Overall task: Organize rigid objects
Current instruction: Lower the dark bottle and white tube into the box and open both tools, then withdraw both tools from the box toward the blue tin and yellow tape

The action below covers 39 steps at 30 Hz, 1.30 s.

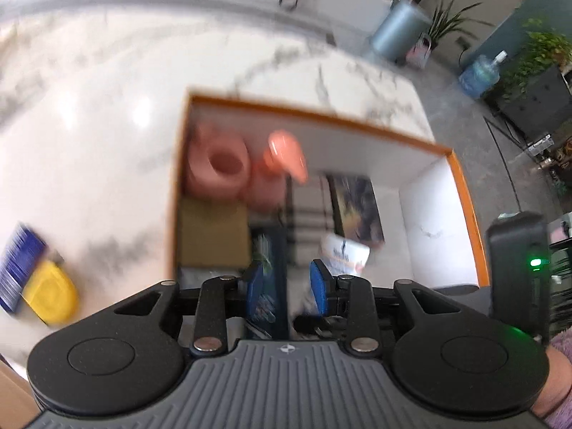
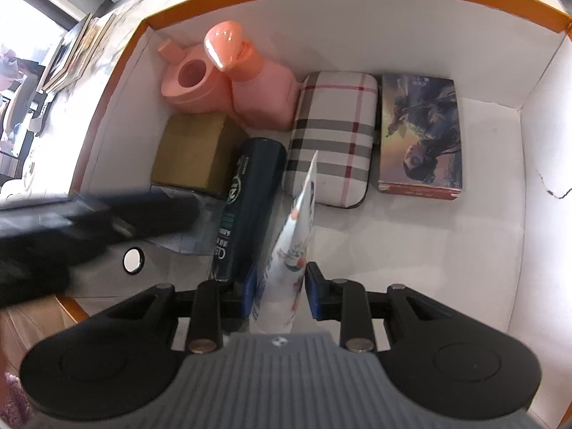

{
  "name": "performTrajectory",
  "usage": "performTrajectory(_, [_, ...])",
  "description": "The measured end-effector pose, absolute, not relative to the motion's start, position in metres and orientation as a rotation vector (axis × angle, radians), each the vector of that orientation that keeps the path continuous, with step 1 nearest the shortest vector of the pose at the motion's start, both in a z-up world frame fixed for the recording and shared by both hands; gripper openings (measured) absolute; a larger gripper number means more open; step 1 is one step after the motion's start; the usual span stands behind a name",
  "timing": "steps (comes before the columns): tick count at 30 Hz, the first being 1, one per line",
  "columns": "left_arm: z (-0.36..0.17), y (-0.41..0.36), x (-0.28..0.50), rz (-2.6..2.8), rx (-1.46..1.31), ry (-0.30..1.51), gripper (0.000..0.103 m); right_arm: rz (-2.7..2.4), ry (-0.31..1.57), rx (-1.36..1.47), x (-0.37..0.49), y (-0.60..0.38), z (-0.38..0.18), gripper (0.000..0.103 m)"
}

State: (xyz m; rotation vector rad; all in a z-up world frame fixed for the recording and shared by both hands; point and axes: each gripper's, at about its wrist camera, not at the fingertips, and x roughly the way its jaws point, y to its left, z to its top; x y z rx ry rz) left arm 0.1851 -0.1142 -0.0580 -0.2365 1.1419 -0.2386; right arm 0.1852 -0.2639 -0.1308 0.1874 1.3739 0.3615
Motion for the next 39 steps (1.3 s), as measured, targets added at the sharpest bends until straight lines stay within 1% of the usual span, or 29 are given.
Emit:
performTrajectory(4, [-0.041, -0.103, 0.183, -0.214, -0.178, 1.048, 0.036, 0.353, 1.375, 0.175, 0.187, -0.259, -0.13, 0.031])
performTrajectory(10, [-0.032, -0.083, 0.181, -0.186, -0.172, 1.003, 0.036, 0.285, 1.355, 0.139, 0.188, -0.263, -0.12, 0.033])
performTrajectory(26, [-0.056, -0.06, 0.187, -0.227, -0.245, 1.064, 0.036, 0.238, 1.419, 0.207, 0.186, -0.267, -0.123, 0.032])
performTrajectory(28, [-0.057, -0.06, 0.187, -0.234, -0.249, 1.066, 0.036, 0.214, 1.415, 0.217, 0.186, -0.266, -0.122, 0.032])
performTrajectory(33, [-0.06, -0.058, 0.186, -0.24, -0.251, 1.077, 0.036, 0.235, 1.396, 0.13, 0.181, -0.255, -0.119, 0.034])
performTrajectory(39, [-0.052, -0.054, 0.178, -0.254, -0.217, 1.061, 0.036, 0.194, 1.365, 0.151, 0.172, -0.256, -0.113, 0.035])
